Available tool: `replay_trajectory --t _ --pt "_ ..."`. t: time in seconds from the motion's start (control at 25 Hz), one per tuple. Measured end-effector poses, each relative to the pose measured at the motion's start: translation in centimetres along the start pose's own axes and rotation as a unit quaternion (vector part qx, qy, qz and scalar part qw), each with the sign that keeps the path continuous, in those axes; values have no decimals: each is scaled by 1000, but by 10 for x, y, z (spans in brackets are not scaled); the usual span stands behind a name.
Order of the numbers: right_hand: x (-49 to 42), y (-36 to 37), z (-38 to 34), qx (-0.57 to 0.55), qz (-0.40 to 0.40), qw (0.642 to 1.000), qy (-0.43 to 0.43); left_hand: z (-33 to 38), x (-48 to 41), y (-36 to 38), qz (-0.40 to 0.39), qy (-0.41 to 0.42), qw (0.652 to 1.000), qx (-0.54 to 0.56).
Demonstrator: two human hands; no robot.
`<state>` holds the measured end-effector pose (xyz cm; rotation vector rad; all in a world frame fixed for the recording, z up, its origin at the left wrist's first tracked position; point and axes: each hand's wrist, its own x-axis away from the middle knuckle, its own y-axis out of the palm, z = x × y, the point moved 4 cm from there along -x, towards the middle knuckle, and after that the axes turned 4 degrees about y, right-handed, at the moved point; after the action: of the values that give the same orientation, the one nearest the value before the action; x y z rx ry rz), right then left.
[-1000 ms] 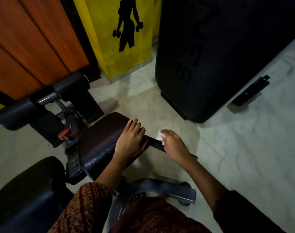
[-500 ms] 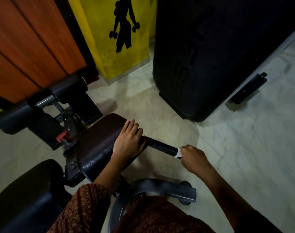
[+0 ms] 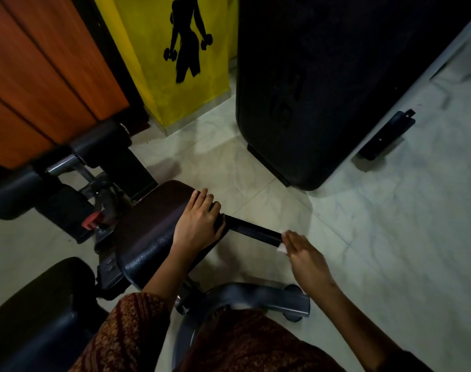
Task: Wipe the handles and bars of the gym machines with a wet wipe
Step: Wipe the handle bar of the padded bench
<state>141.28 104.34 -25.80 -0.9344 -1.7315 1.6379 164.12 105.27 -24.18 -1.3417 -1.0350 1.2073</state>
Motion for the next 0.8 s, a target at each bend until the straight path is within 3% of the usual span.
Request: replay_trajectory --t 0.24,0.36,0.56,0.8 --pt "4 -26 18 -134 29 985 106 0 1 1 -5 2 1000 -5" --pt "-28 -16 -3 -99 42 992 73 0 0 0 -8 0 1000 -3" --pt "-20 26 -24 -33 -75 996 -25 0 0 0 -4 0 1000 3" --pt "-22 25 -15 -32 -24 997 -72 1 1 1 -2 1 1000 -8"
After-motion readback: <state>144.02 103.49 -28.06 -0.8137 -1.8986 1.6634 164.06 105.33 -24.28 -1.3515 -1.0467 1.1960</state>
